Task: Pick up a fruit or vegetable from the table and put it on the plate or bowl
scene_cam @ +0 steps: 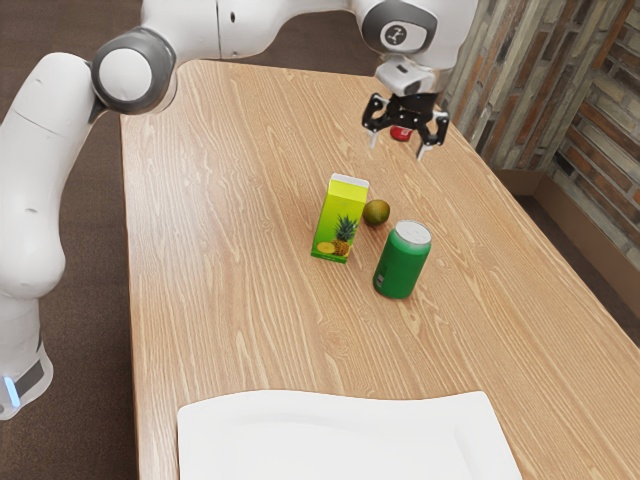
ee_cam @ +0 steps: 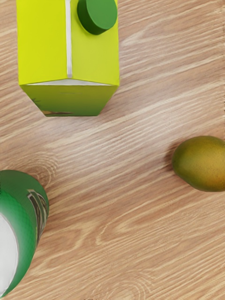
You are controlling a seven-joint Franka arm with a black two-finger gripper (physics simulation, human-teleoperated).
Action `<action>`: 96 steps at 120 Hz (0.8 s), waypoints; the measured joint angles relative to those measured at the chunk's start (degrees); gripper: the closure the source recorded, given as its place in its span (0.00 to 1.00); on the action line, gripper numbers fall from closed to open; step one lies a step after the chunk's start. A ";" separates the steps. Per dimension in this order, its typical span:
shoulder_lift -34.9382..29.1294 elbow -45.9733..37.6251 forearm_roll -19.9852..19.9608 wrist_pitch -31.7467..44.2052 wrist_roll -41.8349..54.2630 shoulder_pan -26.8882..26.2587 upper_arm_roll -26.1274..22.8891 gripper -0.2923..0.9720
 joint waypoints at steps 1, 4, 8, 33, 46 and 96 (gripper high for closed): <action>0.00 0.00 0.06 0.07 0.41 -0.08 0.03 0.23; 0.00 -0.03 0.46 0.27 1.60 -0.32 -0.01 0.23; -0.02 -0.06 0.83 0.50 3.14 -0.47 -0.13 0.23; -0.11 -0.06 -3.23 1.29 15.57 -2.11 0.23 0.23; -0.91 -0.08 -4.50 1.47 20.75 -2.61 0.35 0.23; -5.54 -0.09 -5.19 5.88 29.89 -3.41 3.98 0.23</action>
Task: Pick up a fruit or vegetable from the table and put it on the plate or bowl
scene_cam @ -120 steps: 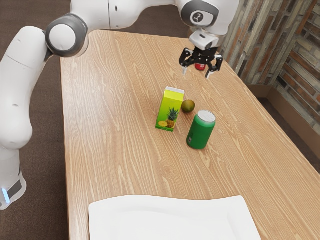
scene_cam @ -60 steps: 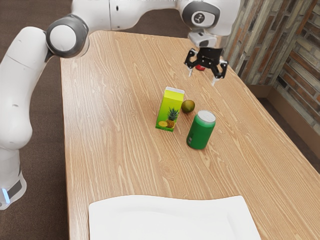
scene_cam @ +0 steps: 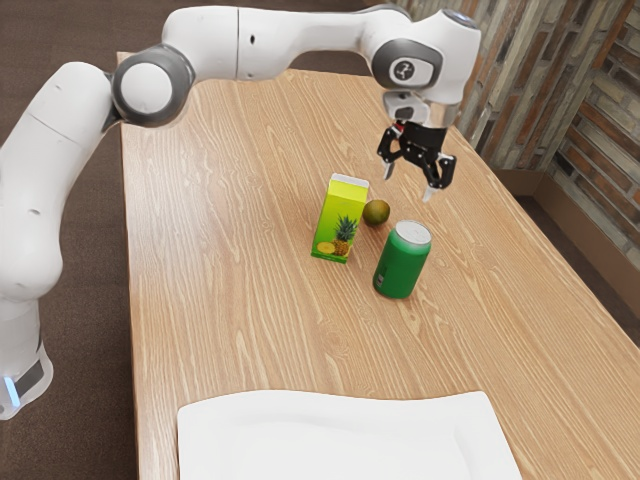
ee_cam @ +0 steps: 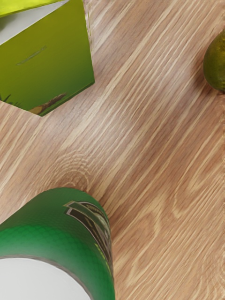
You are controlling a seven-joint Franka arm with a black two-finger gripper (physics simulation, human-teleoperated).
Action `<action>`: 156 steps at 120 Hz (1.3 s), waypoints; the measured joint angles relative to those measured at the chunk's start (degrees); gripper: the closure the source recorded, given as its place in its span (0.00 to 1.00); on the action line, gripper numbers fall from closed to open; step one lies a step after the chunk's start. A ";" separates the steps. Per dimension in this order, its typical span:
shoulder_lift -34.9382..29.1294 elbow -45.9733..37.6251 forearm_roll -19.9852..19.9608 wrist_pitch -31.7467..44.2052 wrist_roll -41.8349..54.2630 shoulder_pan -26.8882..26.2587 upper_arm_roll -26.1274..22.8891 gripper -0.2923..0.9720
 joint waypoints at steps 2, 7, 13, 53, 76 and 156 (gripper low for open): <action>0.00 0.00 0.01 0.11 -0.10 0.20 0.05 0.23; 0.01 0.00 0.05 0.33 -0.58 0.75 0.69 0.23; 0.00 0.00 0.09 0.48 -1.41 1.11 1.26 0.23; -1.98 -0.28 0.82 1.13 -7.83 1.05 3.33 0.23; -2.08 -0.28 -0.76 1.60 -10.46 2.02 3.50 0.23; -7.29 -1.49 -1.14 6.27 -15.69 4.93 5.03 0.23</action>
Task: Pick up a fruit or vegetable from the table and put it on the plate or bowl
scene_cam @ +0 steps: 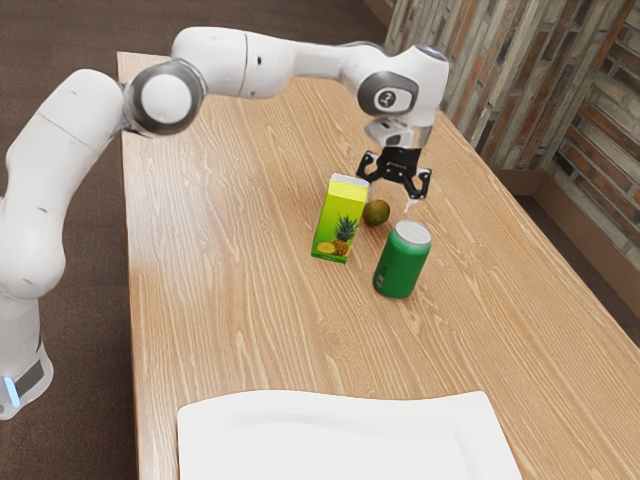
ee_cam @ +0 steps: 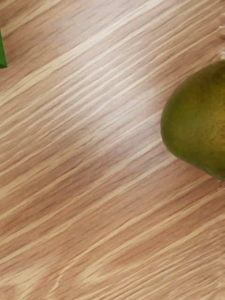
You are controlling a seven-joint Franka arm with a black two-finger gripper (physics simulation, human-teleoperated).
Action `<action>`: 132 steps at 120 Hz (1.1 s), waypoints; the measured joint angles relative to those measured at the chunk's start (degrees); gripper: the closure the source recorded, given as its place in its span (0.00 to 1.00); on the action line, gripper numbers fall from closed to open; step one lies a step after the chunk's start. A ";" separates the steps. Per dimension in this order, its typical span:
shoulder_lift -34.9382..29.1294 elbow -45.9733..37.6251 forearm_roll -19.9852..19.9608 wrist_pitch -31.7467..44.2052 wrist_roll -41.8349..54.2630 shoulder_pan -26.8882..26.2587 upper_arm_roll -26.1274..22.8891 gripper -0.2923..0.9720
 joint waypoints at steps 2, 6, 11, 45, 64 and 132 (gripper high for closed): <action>0.00 -0.19 0.01 0.00 -0.07 0.38 0.01 0.23; -0.02 -0.44 0.03 0.01 -0.20 0.86 0.03 0.23; -0.05 -0.68 0.04 0.03 -0.34 1.15 0.04 0.23; -0.24 -2.99 0.94 0.20 -1.24 1.21 0.12 0.23; -0.35 -4.56 1.04 0.29 -1.73 1.19 0.13 0.23; -0.35 -4.84 1.42 0.27 -3.63 1.00 0.79 0.23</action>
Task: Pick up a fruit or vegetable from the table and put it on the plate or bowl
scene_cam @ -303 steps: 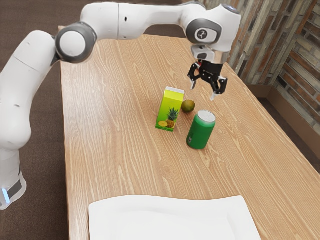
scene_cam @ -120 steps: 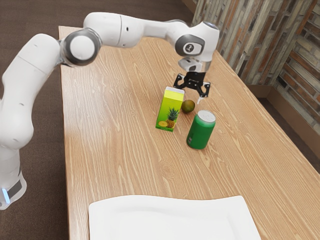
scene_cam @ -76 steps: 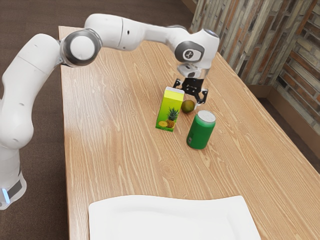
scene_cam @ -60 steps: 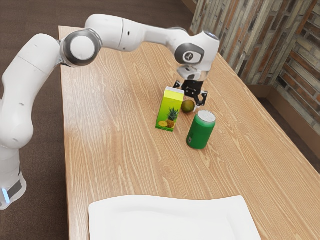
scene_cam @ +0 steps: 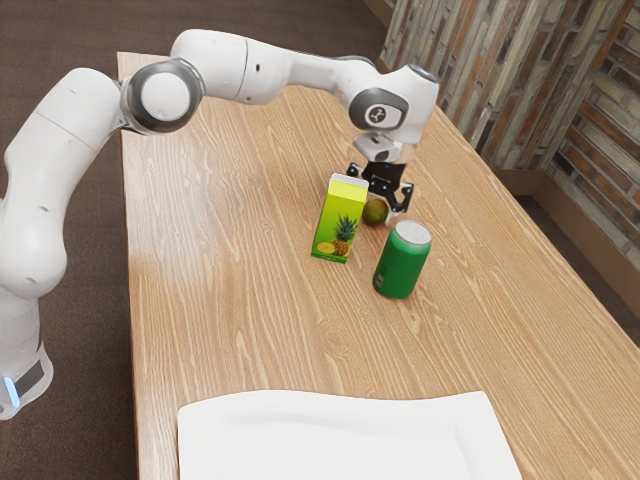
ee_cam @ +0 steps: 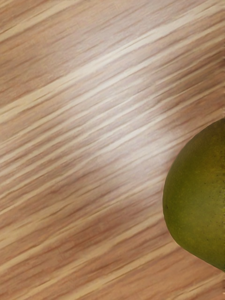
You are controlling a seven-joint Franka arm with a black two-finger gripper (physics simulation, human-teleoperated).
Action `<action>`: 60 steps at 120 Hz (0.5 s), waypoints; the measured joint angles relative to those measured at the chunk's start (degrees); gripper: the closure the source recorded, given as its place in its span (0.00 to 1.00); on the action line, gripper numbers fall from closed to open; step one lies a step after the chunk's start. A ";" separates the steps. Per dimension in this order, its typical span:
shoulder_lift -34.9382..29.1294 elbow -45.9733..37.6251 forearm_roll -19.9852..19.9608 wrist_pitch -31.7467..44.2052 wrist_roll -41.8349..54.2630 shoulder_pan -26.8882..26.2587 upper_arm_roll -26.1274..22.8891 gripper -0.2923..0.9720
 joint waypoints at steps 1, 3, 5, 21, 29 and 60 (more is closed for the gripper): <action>0.00 0.00 0.00 0.00 -0.02 -0.01 0.01 0.23; 0.00 0.00 0.01 0.00 -0.04 -0.03 0.02 0.23; 0.00 0.00 0.02 0.00 -0.07 -0.06 0.02 0.24; 0.00 0.00 0.05 0.01 -0.27 -0.29 0.04 0.27; 0.00 0.00 0.02 0.01 -0.34 -0.48 0.04 0.32; 0.08 0.01 -0.42 0.08 -0.71 -1.13 -0.07 0.54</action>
